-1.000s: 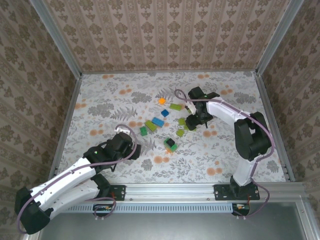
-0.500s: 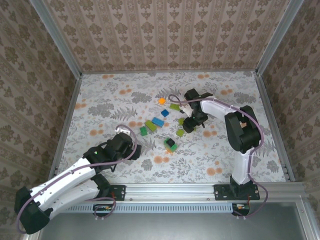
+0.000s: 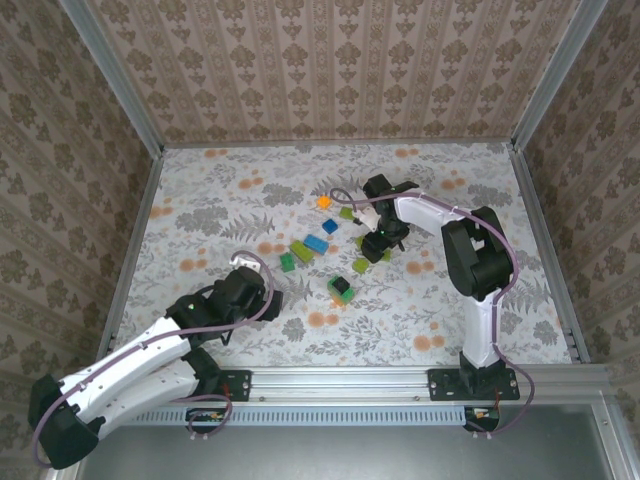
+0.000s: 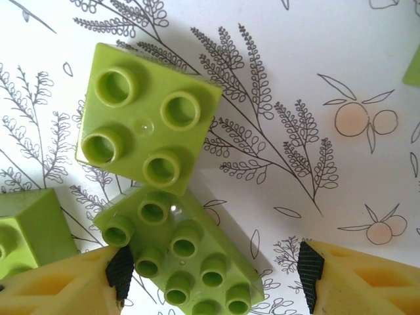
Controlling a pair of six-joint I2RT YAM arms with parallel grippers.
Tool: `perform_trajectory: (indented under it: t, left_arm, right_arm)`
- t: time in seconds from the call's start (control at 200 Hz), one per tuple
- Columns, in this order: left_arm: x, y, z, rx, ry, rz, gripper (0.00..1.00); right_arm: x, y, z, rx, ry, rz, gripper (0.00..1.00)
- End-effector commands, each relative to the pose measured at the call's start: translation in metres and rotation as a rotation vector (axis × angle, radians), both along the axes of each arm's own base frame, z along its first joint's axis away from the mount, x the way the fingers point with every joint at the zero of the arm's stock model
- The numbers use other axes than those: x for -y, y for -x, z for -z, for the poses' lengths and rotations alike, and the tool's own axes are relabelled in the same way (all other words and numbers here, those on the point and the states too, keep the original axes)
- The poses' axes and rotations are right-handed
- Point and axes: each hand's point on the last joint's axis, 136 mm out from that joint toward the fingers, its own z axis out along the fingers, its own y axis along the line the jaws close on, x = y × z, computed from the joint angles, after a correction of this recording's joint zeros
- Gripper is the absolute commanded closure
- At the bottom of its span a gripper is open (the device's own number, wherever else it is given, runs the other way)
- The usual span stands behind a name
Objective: Assemble a carrot with lego
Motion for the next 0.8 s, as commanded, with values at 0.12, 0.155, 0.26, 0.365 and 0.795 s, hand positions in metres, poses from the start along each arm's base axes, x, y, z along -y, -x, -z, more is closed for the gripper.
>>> perform_trajectory:
  t: [0.12, 0.155, 0.26, 0.365, 0.795]
  left_arm:
    - [0.0, 0.0, -0.002, 0.018, -0.01, 0.015, 0.0]
    - [0.0, 0.0, -0.002, 0.019, -0.009, 0.016, 0.0]
    - [0.0, 0.0, -0.001, 0.018, -0.009, 0.016, 0.0]
    - [0.0, 0.0, -0.002, 0.018, -0.009, 0.016, 0.0]
    - [0.0, 0.0, -0.002, 0.019, -0.007, 0.016, 0.0]
  right_arm:
    - [-0.003, 0.012, 0.005, -0.053, 0.004, -0.027, 0.3]
    - [-0.002, 0.011, 0.002, -0.045, 0.008, -0.022, 0.3]
    - [0.004, 0.011, 0.002, -0.042, 0.032, -0.001, 0.3]
    - [0.005, 0.014, 0.007, -0.055, 0.033, 0.018, 0.34]
    - [-0.003, 0.011, -0.026, 0.012, -0.065, 0.027, 0.33]
